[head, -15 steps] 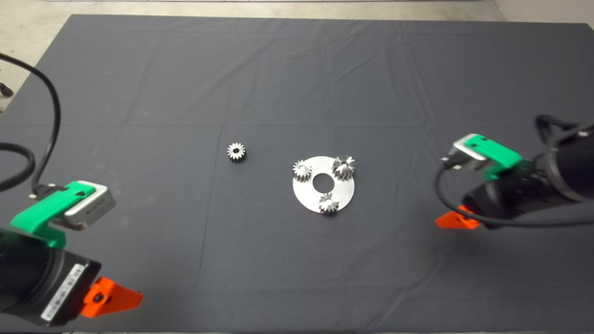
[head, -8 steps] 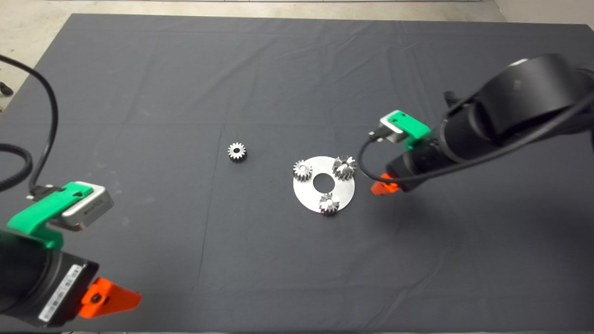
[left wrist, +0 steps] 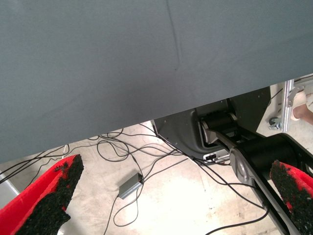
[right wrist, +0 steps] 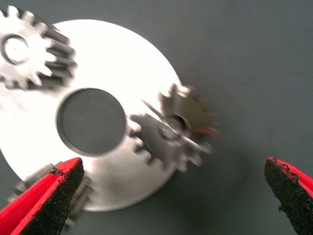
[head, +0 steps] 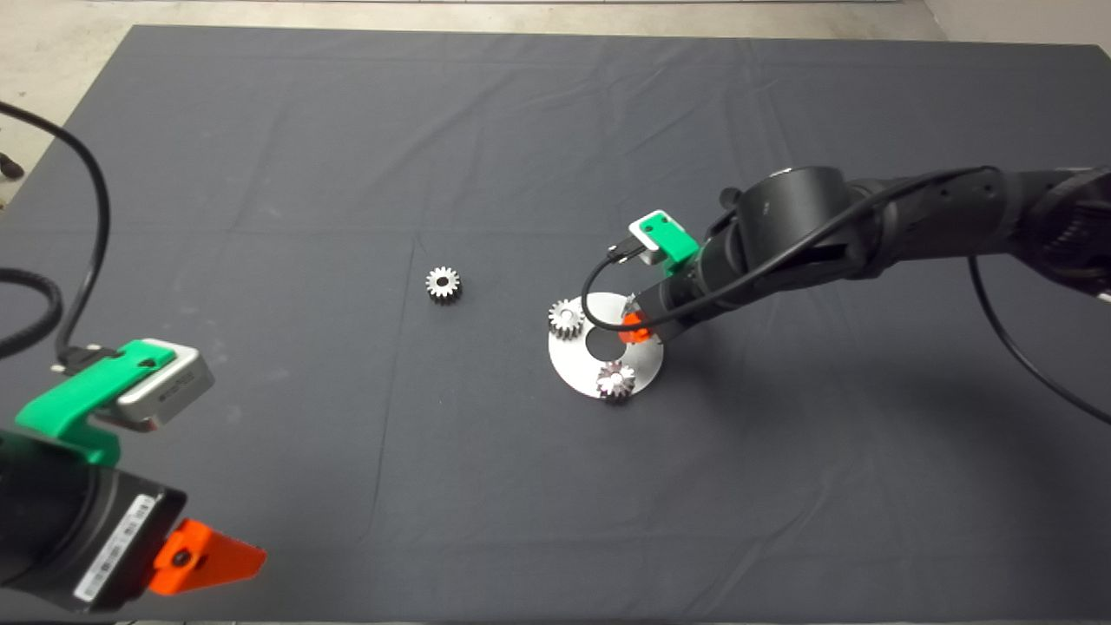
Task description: Remove an incorrectly installed larger gear and replace it with the correct smaller gear
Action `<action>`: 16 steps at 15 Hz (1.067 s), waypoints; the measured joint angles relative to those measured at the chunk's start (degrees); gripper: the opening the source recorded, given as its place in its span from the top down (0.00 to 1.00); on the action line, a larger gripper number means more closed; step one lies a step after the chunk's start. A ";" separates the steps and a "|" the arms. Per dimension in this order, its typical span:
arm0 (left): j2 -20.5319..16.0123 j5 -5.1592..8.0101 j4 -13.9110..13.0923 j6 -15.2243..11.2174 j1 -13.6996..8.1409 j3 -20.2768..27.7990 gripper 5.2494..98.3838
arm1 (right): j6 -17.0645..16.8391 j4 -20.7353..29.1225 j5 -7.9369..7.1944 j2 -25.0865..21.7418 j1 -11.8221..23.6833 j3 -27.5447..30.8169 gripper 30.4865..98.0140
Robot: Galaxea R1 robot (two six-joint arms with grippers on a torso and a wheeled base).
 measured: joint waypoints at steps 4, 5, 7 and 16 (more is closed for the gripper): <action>-0.02 0.04 0.01 0.00 0.00 0.06 0.00 | -0.99 -0.43 4.72 -0.21 -0.58 -3.02 0.00; 0.00 0.00 0.00 0.01 0.00 0.06 0.00 | -1.57 -0.46 5.91 -0.20 -1.27 -4.34 0.00; -0.02 0.05 -0.01 0.00 0.00 0.06 0.00 | -1.79 -0.48 6.36 -0.20 -2.10 -5.42 0.00; 0.00 0.04 0.01 0.00 0.00 0.11 0.00 | -4.00 -1.98 9.47 -0.19 -2.99 -7.78 0.14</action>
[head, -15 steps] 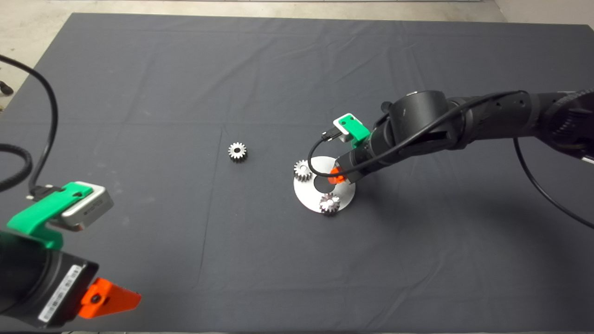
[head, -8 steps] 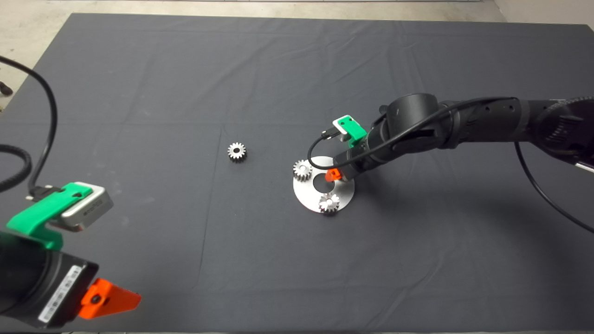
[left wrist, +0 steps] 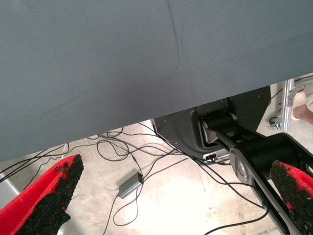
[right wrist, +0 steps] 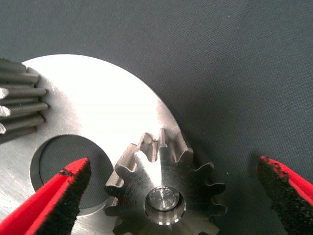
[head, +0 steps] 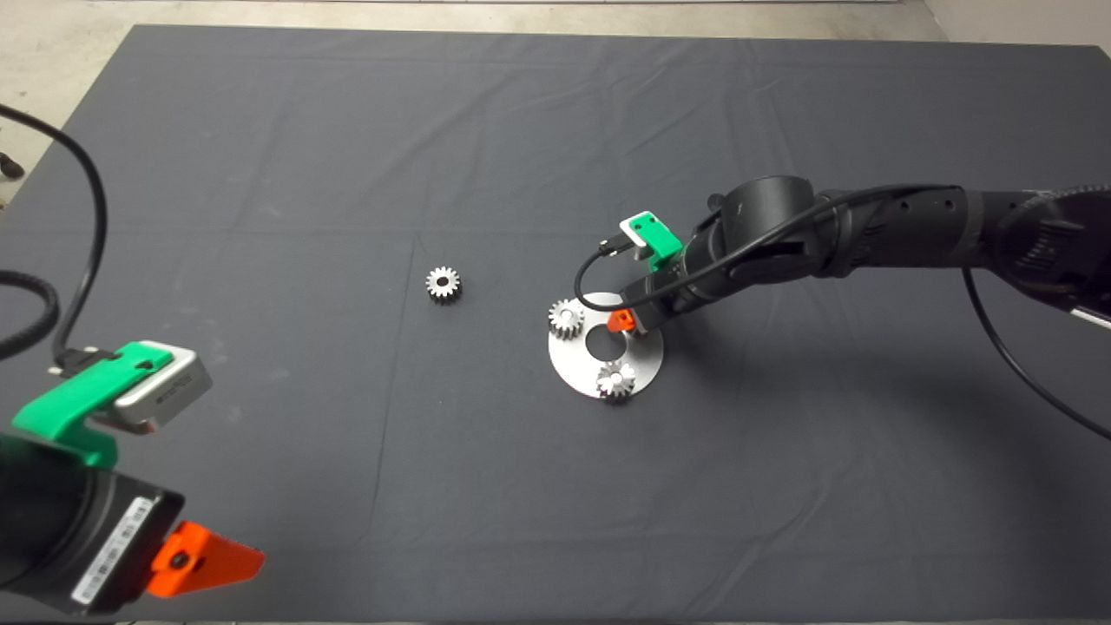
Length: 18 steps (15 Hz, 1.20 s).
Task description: Remove an incorrectly installed larger gear and replace it with the correct smaller gear
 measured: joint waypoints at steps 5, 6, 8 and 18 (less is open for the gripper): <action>-0.02 -0.04 -0.02 0.00 0.00 0.00 0.00 | -1.19 -0.07 -0.03 0.02 -0.09 0.02 0.25; -0.02 -0.04 -0.02 0.01 0.00 0.00 0.00 | -1.74 -0.10 -0.03 -0.01 -0.09 0.05 0.25; -0.02 -0.04 -0.02 0.02 0.00 0.00 0.00 | -2.05 -0.13 -0.14 -0.01 -0.09 0.07 0.34; -0.02 -0.04 -0.02 0.00 0.00 0.00 0.00 | -2.04 -0.17 -0.09 0.02 -0.09 0.07 0.49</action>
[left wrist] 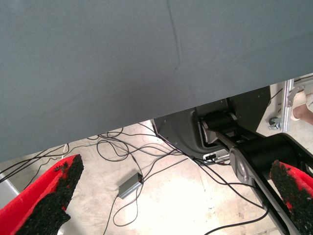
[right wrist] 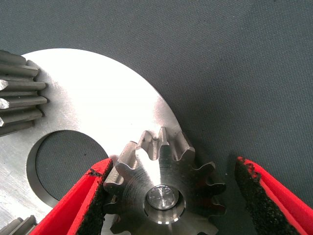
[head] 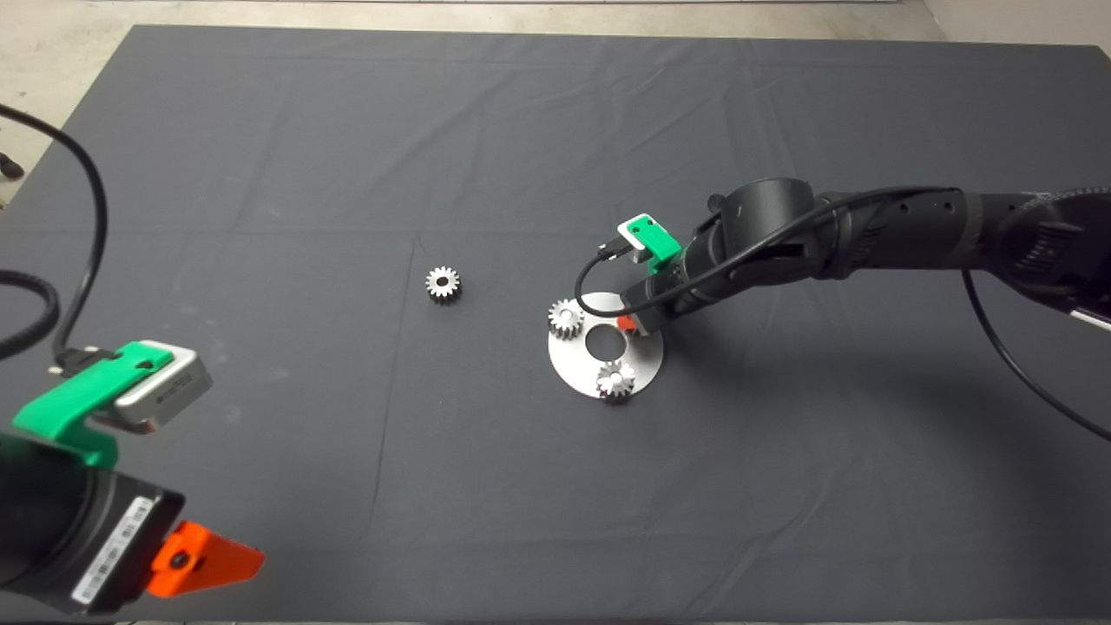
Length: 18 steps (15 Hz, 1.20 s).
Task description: Remove an incorrectly installed larger gear and replace it with the correct smaller gear
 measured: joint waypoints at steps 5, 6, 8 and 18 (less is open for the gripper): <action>0.00 0.00 0.02 0.00 0.00 0.00 0.00 | -0.01 0.01 0.45 0.02 0.00 0.11 0.61; 0.00 0.00 0.02 0.02 0.00 0.00 0.00 | -0.01 0.01 0.45 0.02 0.00 0.15 0.61; 0.00 0.00 0.02 0.00 0.00 0.00 0.00 | 0.00 0.03 0.65 0.05 0.00 0.22 0.67; 0.00 0.00 0.02 0.00 0.00 0.00 0.00 | 0.00 0.04 0.63 0.03 -0.02 0.35 0.69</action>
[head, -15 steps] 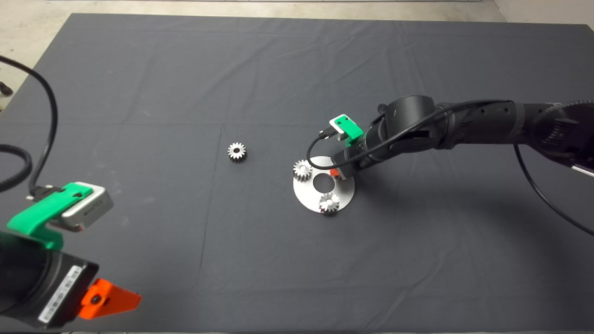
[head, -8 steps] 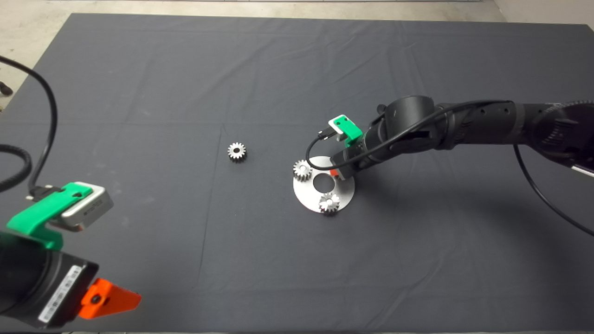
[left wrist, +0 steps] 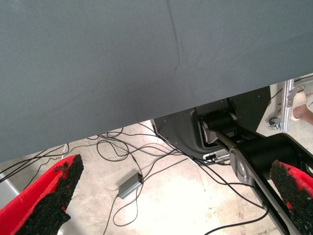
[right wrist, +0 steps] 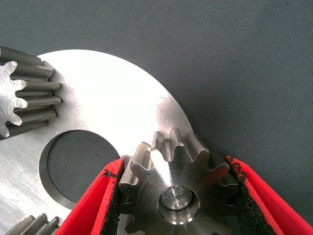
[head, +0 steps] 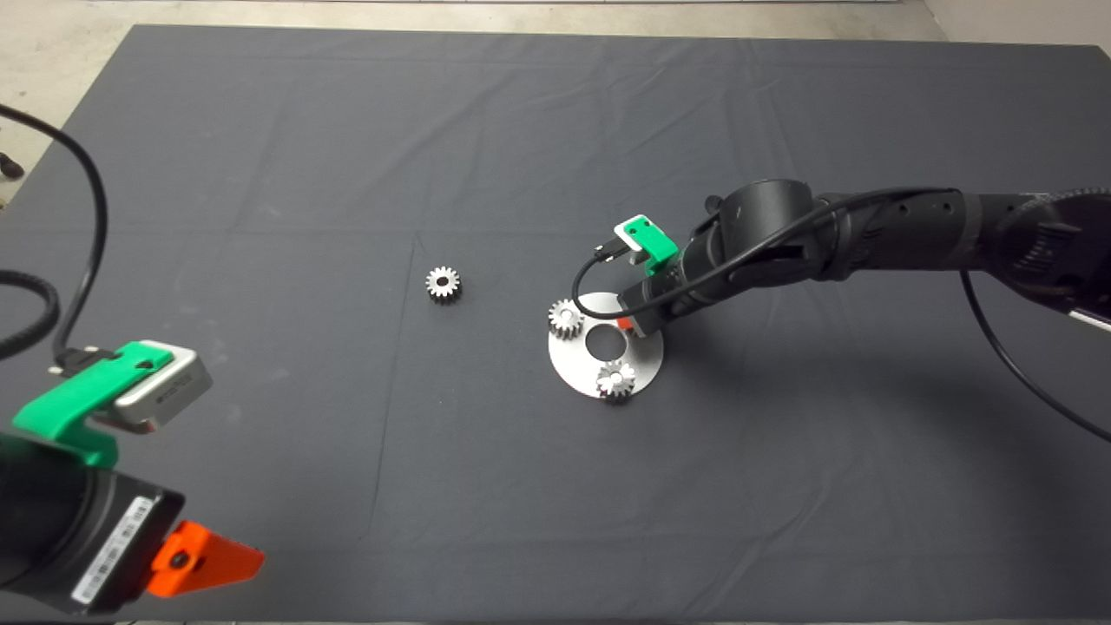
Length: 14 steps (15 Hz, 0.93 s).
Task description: Remove an incorrectly installed larger gear and replace it with the correct smaller gear
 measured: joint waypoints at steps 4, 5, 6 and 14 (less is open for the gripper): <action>-0.24 0.00 0.00 0.00 0.00 0.00 0.00 | 0.00 0.18 -0.02 -0.01 0.48 0.04 0.70; -0.35 0.00 0.00 0.00 0.00 0.00 0.00 | 0.00 0.39 -0.07 -0.01 1.41 0.26 0.70; -0.68 -0.07 -0.02 0.00 0.00 0.00 0.00 | 0.00 0.37 0.00 0.02 2.69 0.43 0.70; -1.76 -0.10 -0.02 0.00 0.00 0.00 0.00 | 0.21 3.45 -1.27 -1.72 10.59 5.96 0.71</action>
